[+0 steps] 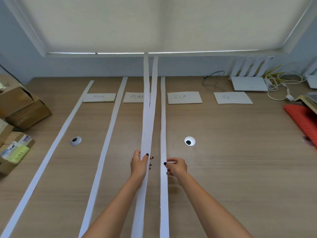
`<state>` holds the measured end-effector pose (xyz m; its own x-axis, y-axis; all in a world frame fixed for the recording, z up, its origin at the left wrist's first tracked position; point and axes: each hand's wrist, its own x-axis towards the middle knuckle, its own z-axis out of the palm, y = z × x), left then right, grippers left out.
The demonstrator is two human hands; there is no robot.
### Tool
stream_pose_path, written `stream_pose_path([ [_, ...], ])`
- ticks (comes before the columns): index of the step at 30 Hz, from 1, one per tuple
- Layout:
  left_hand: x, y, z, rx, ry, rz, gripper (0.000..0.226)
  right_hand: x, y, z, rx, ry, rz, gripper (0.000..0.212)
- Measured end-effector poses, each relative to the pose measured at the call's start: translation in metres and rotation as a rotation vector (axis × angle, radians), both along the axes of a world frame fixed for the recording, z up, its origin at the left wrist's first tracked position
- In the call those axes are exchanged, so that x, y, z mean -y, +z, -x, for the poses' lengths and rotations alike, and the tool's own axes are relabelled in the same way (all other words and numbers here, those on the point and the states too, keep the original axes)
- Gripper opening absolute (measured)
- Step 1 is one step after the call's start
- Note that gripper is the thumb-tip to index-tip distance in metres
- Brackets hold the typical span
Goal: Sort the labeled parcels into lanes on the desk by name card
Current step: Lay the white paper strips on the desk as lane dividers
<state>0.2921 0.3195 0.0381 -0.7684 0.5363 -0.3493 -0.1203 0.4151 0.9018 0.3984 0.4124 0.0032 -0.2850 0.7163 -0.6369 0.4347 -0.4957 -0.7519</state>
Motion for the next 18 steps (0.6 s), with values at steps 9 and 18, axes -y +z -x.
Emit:
stream_pose_path([
  [9, 0.003, 0.000, 0.007, 0.024, -0.019, -0.007, 0.012, 0.000, 0.004, 0.000, 0.266, 0.164, -0.256, 0.030],
  [18, -0.024, 0.006, -0.037, 0.118, -0.050, -0.072, 0.015, 0.003, 0.044, -0.013, -0.216, 0.160, -0.112, 0.015],
])
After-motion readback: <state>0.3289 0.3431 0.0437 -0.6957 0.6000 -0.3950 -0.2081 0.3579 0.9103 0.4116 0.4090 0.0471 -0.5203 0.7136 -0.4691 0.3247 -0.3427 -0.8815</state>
